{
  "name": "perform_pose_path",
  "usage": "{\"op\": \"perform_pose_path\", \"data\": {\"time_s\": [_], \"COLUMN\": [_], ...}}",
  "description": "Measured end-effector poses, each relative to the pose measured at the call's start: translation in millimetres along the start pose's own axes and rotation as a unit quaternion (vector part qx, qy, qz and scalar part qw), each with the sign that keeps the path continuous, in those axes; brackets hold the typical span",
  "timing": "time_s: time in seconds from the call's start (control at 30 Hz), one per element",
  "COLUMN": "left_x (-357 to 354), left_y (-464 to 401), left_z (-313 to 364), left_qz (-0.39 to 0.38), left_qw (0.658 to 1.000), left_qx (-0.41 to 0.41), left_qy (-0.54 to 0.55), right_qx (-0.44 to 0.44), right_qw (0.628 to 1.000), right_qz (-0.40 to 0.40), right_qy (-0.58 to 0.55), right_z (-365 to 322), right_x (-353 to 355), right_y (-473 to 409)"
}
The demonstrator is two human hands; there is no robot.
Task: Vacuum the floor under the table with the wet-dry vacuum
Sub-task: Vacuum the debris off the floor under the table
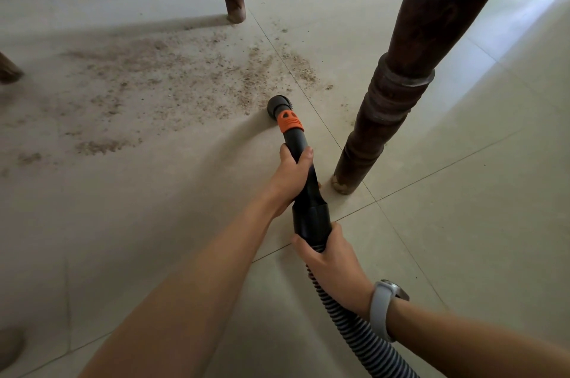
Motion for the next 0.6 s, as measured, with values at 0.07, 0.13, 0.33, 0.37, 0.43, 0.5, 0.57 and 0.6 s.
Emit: {"op": "perform_pose_path", "data": {"time_s": [0.07,0.13,0.33,0.37,0.43,0.5,0.57,0.6], "left_x": [4.3,8.9,24.5,27.9,35.3,42.2,47.3,48.6], "left_y": [4.1,7.9,31.1,35.0,41.7,48.6,56.7,60.9], "left_z": [-3.2,-7.2,-21.8,-24.4,-28.7,-31.6,-34.1,-34.8], "left_qz": [0.002,0.008,0.045,0.051,0.059,0.066,0.069,0.067], "left_qw": [1.0,1.0,0.999,0.999,0.998,0.998,0.998,0.998], "left_qx": [0.0,0.0,-0.005,-0.005,-0.005,-0.001,0.006,0.008], "left_qy": [-0.004,-0.006,-0.007,-0.005,-0.002,-0.002,0.005,0.012], "right_qx": [0.001,0.005,0.016,0.016,0.016,0.019,0.019,0.019], "right_qw": [1.0,1.0,0.999,0.998,0.997,0.997,0.997,0.997], "right_qz": [-0.003,-0.008,-0.033,-0.038,-0.046,-0.05,-0.048,-0.046], "right_qy": [-0.001,0.005,0.04,0.047,0.051,0.055,0.063,0.066], "right_z": [0.3,-0.6,1.0,1.0,0.9,-0.5,-2.5,-3.8], "right_x": [-4.6,-7.5,-16.2,-18.7,-25.0,-31.2,-35.7,-37.2], "right_y": [3.3,7.2,20.4,22.9,28.2,34.9,42.2,46.0]}}
Point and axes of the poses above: each hand's wrist, its own y-axis away from the middle knuckle, its own x-axis out of the back of the hand, z = x × y, the point moved 3 cm from there along -y, towards the middle knuckle, and after that the axes turned 2 degrees about x, right-handed, at the moved point
